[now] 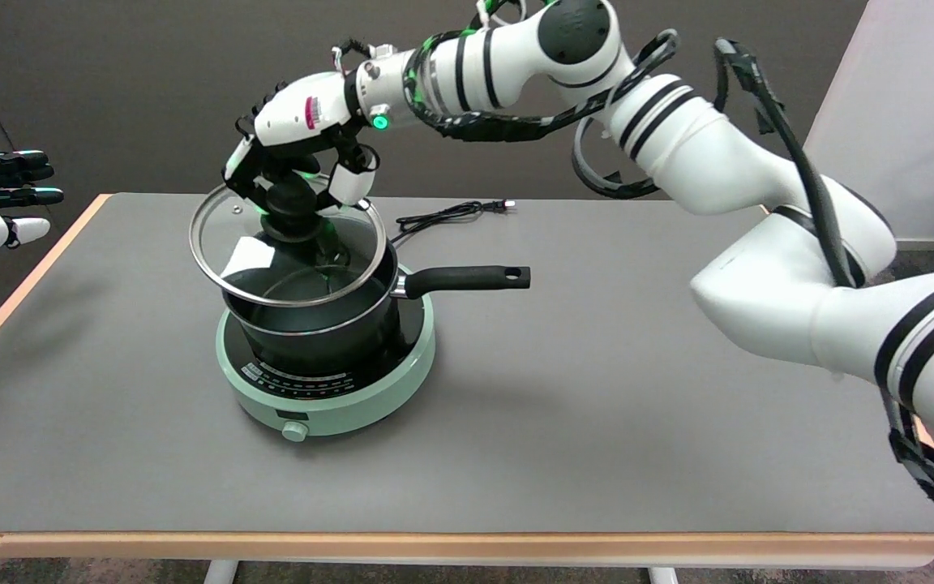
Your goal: Place the soup pot onto the induction stove.
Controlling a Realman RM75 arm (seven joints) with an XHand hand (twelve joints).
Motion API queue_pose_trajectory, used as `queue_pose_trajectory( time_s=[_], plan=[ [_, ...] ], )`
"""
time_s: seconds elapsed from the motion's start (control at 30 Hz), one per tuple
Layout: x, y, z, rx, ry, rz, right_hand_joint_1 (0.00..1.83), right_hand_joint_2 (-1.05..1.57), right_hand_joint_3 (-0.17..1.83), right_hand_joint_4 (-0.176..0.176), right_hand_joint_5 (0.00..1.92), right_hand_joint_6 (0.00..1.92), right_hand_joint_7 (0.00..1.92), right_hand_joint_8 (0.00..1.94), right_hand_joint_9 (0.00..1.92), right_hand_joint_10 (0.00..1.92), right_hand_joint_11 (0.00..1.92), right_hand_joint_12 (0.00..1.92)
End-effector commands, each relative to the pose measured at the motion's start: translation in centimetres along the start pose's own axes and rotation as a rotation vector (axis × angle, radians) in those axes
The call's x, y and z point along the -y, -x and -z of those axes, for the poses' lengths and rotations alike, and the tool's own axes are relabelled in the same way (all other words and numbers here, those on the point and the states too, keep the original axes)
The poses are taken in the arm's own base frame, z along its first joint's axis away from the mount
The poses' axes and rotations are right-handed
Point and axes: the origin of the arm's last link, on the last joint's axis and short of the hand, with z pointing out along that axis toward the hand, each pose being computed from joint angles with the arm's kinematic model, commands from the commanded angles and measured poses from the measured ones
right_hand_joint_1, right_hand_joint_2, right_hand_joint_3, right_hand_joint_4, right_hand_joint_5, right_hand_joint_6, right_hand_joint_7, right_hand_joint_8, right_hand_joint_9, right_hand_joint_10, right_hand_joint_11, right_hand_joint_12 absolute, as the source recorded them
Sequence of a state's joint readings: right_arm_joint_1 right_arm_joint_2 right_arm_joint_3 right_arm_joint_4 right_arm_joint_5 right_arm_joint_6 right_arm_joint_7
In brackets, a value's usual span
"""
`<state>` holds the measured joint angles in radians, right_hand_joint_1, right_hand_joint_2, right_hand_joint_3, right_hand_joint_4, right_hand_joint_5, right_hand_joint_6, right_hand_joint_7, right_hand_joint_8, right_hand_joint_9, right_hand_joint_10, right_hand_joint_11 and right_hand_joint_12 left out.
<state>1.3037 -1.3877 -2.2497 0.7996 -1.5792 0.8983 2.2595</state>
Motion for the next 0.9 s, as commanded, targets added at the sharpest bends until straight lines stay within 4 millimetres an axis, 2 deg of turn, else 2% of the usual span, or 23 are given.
queue_pose_trajectory(
  time_s=[0.03, 0.33, 0.9],
  plan=[
    [0.3, 2.1, -4.2, 0.135, 0.046, -0.046, 1.36, 0.85, 0.66, 0.176, 0.53, 1.49, 0.86, 1.39, 0.79, 1.84, 0.65, 1.46],
    [0.7, 2.5, -4.2, 0.157, 0.023, -0.055, 1.36, 0.85, 0.67, 0.176, 0.54, 1.49, 0.87, 1.38, 0.79, 1.83, 0.65, 1.45],
    [1.0, 2.2, -2.7, 0.164, -0.004, 0.012, 1.36, 0.84, 0.67, 0.176, 0.54, 1.5, 0.87, 1.39, 0.8, 1.83, 0.66, 1.45]
  ],
)
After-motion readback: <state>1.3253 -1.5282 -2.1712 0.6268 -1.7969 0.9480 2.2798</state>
